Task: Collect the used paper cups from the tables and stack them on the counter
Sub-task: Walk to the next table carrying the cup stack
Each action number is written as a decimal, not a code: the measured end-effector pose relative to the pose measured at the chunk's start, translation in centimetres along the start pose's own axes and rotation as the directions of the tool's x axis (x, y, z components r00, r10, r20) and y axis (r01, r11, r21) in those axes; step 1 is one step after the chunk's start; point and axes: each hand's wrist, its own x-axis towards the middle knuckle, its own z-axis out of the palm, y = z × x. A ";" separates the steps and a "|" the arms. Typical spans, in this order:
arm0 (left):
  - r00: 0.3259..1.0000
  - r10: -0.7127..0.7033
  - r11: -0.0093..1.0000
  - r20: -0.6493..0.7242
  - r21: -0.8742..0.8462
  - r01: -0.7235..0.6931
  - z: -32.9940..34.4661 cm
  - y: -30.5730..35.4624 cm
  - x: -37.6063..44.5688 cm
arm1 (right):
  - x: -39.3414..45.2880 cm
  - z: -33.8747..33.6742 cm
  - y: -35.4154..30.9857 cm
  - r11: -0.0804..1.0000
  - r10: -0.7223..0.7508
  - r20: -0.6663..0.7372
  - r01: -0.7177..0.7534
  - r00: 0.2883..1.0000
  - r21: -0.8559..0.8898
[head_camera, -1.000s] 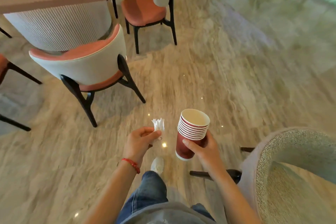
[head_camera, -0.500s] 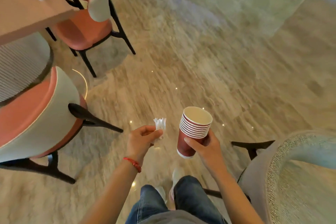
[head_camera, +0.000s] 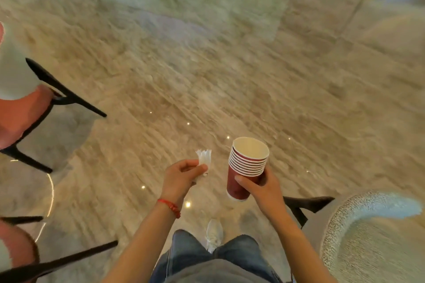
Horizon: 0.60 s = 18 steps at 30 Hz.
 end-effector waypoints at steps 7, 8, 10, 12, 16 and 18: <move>0.991 -0.015 0.999 0.132 0.039 0.010 6.0 5.0 8.0 | 7.3 -3.1 -1.8 0.995 0.071 -0.160 -0.059 0.985 0.081; 0.988 -0.018 0.999 0.152 0.049 0.010 6.9 5.7 9.3 | 8.6 -3.4 -1.9 0.993 0.084 -0.180 -0.068 0.980 0.092; 0.981 -0.026 0.998 0.190 0.069 0.013 8.7 7.2 12.1 | 11.5 -4.0 -2.2 0.991 0.095 -0.219 -0.071 0.971 0.114; 0.976 -0.026 0.995 0.218 0.097 0.005 10.5 8.7 15.2 | 14.6 -4.5 -2.9 0.990 0.084 -0.260 -0.051 0.962 0.129; 0.960 -0.027 0.989 0.279 0.144 -0.014 14.3 13.7 21.3 | 20.9 -5.9 -6.1 0.988 0.051 -0.366 0.007 0.929 0.156; 0.952 -0.025 0.986 0.305 0.164 -0.027 16.2 16.1 24.1 | 23.7 -6.6 -7.7 0.987 0.041 -0.407 0.028 0.913 0.161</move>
